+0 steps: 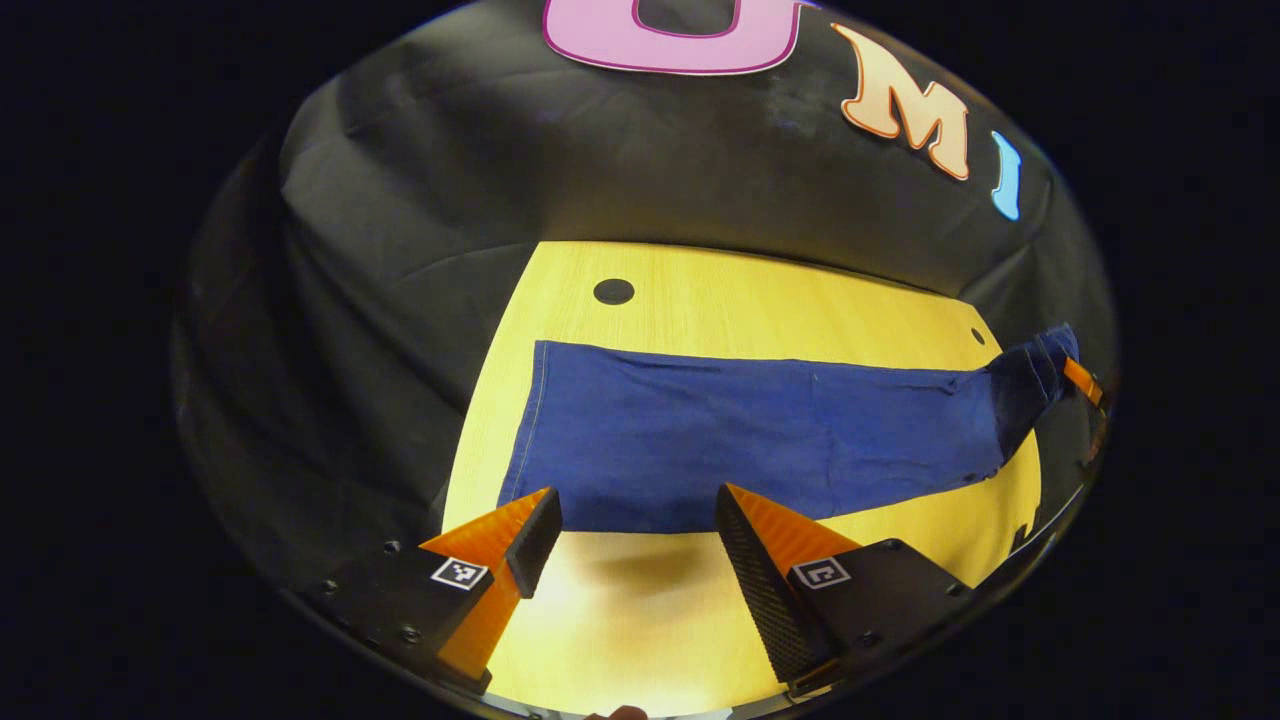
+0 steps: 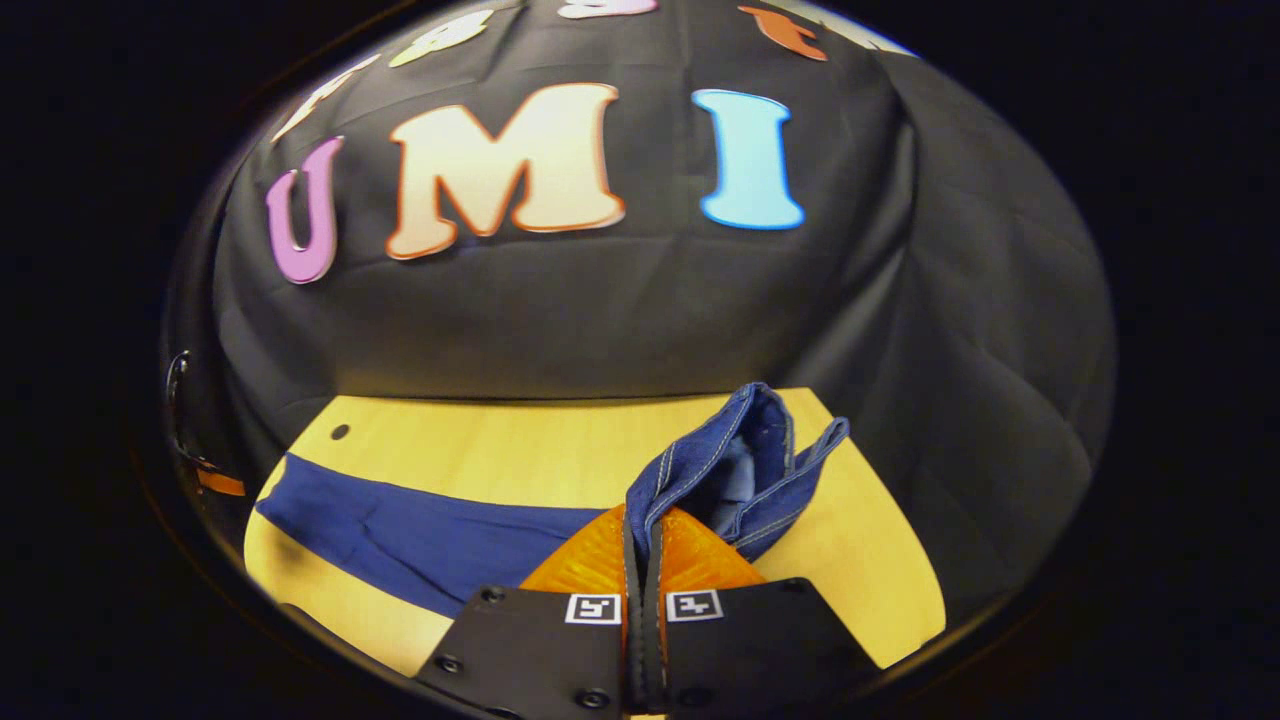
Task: Grasp the waist and the cuffs of the jeans and fold them to make the two legs overlap; first hold the waist and fold one-third of the jeans toward the cuffs, then hold the cuffs and fold the remaining one-third in the same direction to finish folding.
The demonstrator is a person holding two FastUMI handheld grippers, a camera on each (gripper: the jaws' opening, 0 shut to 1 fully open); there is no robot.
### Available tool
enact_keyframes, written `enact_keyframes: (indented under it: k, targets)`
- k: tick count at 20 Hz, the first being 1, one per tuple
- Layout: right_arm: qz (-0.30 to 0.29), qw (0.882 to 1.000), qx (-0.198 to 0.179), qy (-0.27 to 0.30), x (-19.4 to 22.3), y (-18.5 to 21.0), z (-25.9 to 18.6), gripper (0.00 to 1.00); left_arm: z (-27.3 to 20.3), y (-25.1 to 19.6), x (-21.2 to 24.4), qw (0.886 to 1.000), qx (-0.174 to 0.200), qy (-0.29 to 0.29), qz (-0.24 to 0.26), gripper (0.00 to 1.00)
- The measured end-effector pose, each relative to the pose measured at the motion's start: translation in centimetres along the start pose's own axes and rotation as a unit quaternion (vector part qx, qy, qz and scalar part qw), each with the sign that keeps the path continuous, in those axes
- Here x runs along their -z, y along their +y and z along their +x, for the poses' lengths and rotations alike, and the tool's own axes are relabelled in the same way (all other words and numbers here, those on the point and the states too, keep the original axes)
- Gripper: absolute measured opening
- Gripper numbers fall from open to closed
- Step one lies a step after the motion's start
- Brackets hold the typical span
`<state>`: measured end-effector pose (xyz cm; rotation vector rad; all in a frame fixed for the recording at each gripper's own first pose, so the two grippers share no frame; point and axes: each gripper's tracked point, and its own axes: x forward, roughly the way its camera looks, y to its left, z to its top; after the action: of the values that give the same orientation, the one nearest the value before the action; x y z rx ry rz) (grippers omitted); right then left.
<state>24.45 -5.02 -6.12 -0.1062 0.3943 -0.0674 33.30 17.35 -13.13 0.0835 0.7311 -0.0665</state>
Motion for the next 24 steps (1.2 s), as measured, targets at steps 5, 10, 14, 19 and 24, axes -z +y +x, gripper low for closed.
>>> enact_keyframes:
  k: [5, 10, 14, 19, 24]
  targets:
    - [-0.035, 0.992, -0.119, -0.006, 1.1, 13.9, -0.1, 0.02, 0.4, 0.6, 0.4, 1.0, 0.013, 0.008, -0.002, 0.95]
    - [-0.054, 0.971, -0.222, 0.067, 9.2, 23.4, 3.5, 0.02, 0.5, 1.5, 0.5, 1.0, 0.011, -0.002, -0.014, 0.95]
    - [-0.046, 0.956, -0.258, 0.135, 14.2, 24.2, 4.8, 0.02, 1.3, 2.7, 0.8, 1.0, 0.002, -0.002, -0.019, 0.95]
    - [-0.051, 0.953, -0.256, 0.151, 15.0, 24.4, 4.9, 0.03, 1.8, 2.7, 1.0, 0.999, -0.011, 0.014, -0.03, 0.95]
    - [0.008, 0.944, -0.281, 0.175, 14.1, 26.1, 3.5, 0.34, 2.2, 3.2, 1.7, 0.998, -0.011, 0.033, -0.048, 0.95]
